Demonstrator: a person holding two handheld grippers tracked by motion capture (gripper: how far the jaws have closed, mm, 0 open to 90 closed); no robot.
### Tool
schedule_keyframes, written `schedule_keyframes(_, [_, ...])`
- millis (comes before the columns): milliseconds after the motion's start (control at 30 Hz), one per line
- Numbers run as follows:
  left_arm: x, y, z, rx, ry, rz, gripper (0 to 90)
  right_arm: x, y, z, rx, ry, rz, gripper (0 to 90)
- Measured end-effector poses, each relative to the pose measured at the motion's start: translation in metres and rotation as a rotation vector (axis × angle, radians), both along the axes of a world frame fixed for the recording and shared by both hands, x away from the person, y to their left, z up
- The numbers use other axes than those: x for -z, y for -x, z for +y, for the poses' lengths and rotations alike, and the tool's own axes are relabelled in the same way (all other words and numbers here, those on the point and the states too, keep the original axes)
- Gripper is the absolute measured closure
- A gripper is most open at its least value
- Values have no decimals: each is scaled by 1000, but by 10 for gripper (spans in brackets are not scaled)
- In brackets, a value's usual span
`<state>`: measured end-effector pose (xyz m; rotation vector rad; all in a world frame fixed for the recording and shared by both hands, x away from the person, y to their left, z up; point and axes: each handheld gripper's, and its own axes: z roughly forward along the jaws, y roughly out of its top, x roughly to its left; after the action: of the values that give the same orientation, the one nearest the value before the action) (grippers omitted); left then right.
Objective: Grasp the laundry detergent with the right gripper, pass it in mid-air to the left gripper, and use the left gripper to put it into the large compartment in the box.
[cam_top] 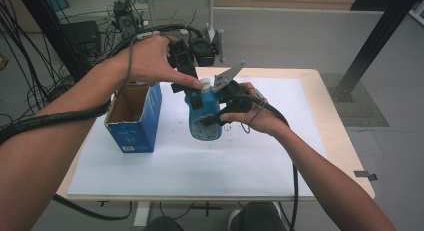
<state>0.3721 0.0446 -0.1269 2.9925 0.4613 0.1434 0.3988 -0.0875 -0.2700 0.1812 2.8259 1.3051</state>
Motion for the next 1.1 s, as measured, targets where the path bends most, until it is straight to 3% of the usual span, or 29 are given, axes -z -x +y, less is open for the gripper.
schedule_keyframes(133, [1,2,0,5,16,6,50,-1,3,3,-19,-5,-4,435])
schedule_keyframes(700, [13,4,-4,50,-5,46,50,-9,15,16,-105,-24,-46,435])
schedule_keyframes(767, [14,3,-4,52,-4,51,50,-10,18,16,-117,-28,-30,435])
schedule_keyframes(933, [17,2,-6,63,-5,64,50,-12,18,17,-131,-39,-67,435])
schedule_keyframes(1100, [21,1,-7,67,-5,71,50,-14,18,16,-133,-55,-77,435])
